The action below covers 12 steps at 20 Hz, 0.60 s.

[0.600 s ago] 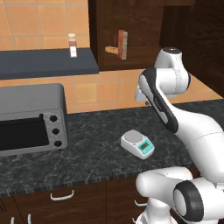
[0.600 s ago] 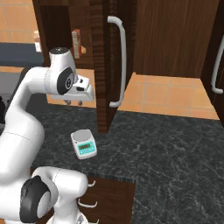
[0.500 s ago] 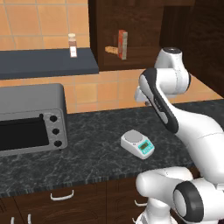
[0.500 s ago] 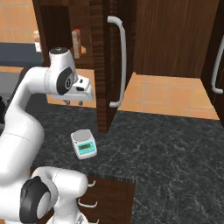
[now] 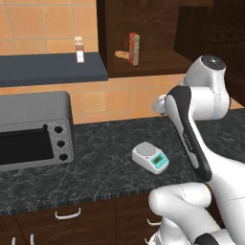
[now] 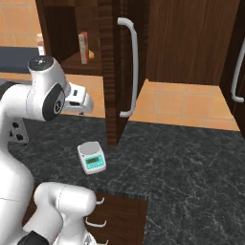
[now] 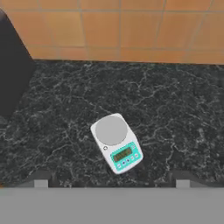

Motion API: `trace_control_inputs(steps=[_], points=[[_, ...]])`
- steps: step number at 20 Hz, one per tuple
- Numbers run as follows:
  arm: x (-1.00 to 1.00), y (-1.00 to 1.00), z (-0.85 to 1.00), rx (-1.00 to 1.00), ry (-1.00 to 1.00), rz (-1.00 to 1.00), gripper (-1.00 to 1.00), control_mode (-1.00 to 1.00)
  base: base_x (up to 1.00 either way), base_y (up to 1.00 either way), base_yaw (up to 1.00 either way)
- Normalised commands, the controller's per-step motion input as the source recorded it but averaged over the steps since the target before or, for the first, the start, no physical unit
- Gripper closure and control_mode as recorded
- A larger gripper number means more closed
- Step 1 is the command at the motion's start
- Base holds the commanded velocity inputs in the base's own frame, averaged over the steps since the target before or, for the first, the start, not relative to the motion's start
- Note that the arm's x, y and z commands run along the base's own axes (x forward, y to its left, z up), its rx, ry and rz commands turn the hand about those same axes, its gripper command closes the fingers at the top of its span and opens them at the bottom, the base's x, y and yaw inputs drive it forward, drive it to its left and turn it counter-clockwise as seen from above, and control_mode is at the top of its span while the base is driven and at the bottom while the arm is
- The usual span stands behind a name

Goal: Pick the boxed food and place it on the digital scale for weighing, and close the cabinet.

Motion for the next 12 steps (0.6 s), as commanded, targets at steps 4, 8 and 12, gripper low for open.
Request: trace_control_inputs(steps=[4, 8, 12], points=[[-0.28, 0.17, 0.98, -0.14, -0.63, 0.0, -1.0, -1.0, 0.0, 0.0, 0.0], [-0.27, 0.01, 1.0, -0.05, -0.61, 0.03, -1.0, -1.0, 0.0, 0.0, 0.0], [-0.13, 0.0, 0.54, 0.02, -0.49, 0.02, -1.0, -1.0, 0.0, 0.0, 0.0]])
